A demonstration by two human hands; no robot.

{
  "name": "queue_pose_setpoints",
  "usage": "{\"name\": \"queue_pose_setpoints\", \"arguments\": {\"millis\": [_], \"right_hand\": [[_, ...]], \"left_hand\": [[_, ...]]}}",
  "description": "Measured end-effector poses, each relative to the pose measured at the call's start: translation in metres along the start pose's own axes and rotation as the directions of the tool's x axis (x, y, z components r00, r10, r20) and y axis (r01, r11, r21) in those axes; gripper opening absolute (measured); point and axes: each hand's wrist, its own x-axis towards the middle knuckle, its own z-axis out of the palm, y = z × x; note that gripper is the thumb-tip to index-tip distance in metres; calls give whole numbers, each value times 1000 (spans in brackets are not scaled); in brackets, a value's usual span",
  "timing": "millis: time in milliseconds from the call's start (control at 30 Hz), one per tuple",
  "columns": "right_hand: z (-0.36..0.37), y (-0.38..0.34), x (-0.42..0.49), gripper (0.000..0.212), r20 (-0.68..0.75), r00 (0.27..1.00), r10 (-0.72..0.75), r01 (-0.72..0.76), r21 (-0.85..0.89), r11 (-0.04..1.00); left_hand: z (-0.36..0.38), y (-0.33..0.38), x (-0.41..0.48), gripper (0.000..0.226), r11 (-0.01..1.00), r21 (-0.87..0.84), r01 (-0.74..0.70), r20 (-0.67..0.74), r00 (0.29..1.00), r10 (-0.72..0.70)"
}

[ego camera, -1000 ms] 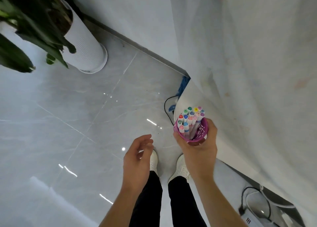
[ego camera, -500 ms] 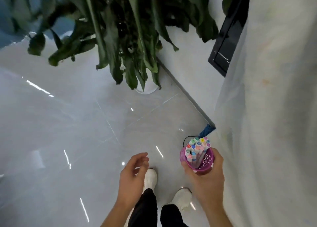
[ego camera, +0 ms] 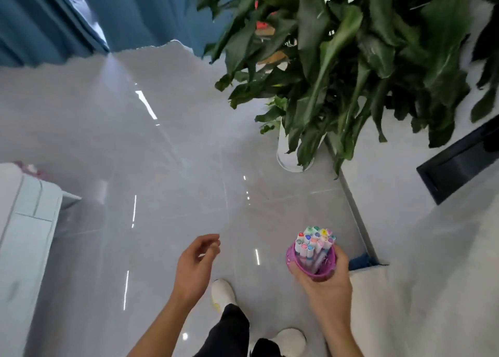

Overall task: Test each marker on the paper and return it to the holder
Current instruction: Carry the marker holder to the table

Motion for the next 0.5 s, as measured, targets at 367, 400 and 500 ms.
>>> {"name": "queue_pose_setpoints", "arguments": {"millis": [367, 400, 500], "right_hand": [[127, -45, 27, 83, 129, 990, -48, 63, -117, 991], [139, -47, 29, 83, 144, 988, -54, 72, -119, 990], [172, -57, 35, 84, 181, 981, -68, 90, -118, 989]], "left_hand": [[-117, -20, 61, 19, 995, -91, 40, -117, 992, -50], [-126, -21, 66, 19, 994, -105, 44, -129, 990, -57], [-150, -23, 83, 19, 988, -145, 54, -166, 983, -78]]}}
